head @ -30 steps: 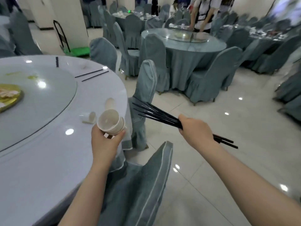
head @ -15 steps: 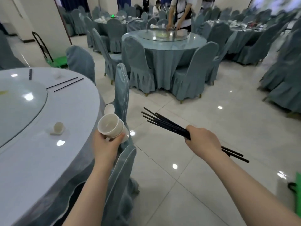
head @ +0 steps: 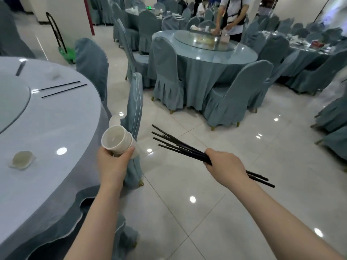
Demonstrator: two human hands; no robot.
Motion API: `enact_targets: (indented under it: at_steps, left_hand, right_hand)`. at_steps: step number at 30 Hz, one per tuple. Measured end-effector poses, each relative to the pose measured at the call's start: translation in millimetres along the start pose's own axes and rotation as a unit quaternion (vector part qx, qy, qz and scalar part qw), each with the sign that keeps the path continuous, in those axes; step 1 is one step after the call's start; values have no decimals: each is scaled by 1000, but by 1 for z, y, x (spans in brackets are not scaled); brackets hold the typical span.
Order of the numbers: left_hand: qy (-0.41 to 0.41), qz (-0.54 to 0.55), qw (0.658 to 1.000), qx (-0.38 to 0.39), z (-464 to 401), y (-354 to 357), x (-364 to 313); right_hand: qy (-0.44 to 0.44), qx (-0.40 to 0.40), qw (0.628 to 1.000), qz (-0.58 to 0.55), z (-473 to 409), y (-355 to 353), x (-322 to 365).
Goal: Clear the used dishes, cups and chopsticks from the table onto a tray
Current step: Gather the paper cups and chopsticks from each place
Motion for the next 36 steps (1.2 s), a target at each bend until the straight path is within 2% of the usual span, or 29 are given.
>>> enact_targets:
  at_steps: [7, 12, 18, 21, 25, 27, 32, 36]
  left_hand:
    - [-22, -14, 999, -38, -48, 29, -1]
    - [-36, -3, 986, -161, -83, 17, -8]
    - [-42, 15, 956, -289, -101, 15, -17]
    - [-51, 28, 937, -344, -93, 10, -16]
    - [-53, 45, 892, -448, -70, -14, -10]
    - [-48, 55, 886, -459, -61, -25, -9]
    - [-65, 62, 838, -539, -48, -78, 9]
    - [-78, 69, 819, -564, -63, -121, 20]
  right_hand:
    - [-33, -9, 996, -83, -89, 13, -42]
    - [-96, -25, 987, -123, -173, 17, -50]
    - [-193, 11, 968, -163, -285, 15, -38]
    - [-246, 32, 951, -183, -331, 13, -16]
    - [-340, 70, 910, -228, -379, 16, 54]
    - [-364, 82, 899, -231, -386, 17, 85]
    - [-419, 157, 860, -245, -404, 42, 178]
    - [-461, 183, 843, -207, -421, 56, 246]
Point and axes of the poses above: each hand's wrist, its own z-axis away from the middle knuckle, its own y-axis out of the palm, x = y × z, the point moved 5 cm from there along -z, towards the middle knuckle, and after that the axes turned 11 degrees about -y, right-handed, at the moved point
